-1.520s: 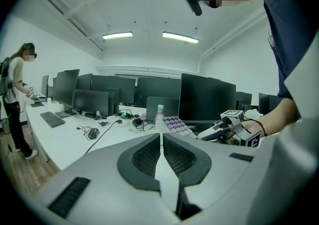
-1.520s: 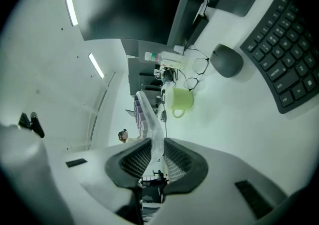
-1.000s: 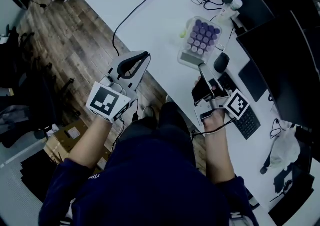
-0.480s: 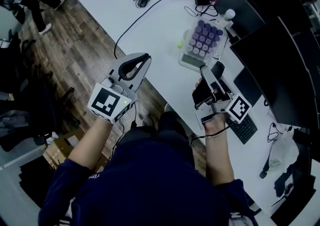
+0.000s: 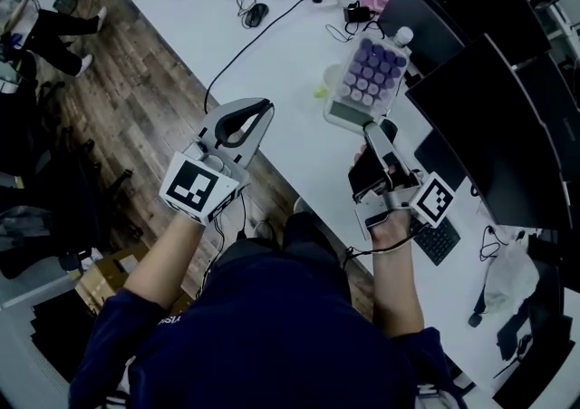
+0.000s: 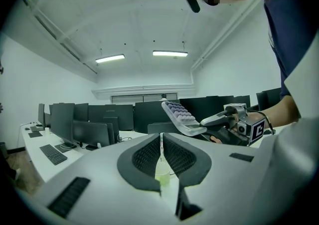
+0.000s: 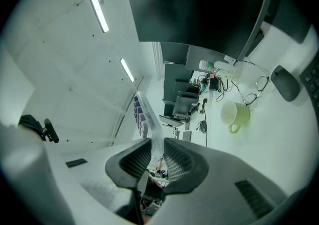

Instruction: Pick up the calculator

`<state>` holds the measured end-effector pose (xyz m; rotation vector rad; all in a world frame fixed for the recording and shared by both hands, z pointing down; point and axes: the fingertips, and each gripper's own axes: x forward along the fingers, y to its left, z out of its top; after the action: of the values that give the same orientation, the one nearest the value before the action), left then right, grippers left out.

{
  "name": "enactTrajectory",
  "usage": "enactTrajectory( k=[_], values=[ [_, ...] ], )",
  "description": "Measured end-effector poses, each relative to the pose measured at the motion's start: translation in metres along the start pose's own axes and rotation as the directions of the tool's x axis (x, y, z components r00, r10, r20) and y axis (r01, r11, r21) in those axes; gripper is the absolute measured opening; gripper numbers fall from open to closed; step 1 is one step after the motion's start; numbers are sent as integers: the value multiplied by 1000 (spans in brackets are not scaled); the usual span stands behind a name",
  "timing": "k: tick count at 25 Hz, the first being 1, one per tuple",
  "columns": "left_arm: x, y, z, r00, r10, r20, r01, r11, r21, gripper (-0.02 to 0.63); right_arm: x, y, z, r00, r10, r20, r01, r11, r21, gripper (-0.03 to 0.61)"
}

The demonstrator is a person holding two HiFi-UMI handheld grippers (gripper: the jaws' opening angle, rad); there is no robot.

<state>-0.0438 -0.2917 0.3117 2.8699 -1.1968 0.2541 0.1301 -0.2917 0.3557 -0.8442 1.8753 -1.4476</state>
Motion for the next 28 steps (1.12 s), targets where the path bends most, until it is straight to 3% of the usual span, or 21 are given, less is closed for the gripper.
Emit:
enactTrajectory(
  k=[28],
  values=[
    [-3, -4, 10, 1000, 10, 9, -10, 1000, 19, 43, -1, 13, -1, 999, 40, -2, -40, 999, 12, 83]
  ],
)
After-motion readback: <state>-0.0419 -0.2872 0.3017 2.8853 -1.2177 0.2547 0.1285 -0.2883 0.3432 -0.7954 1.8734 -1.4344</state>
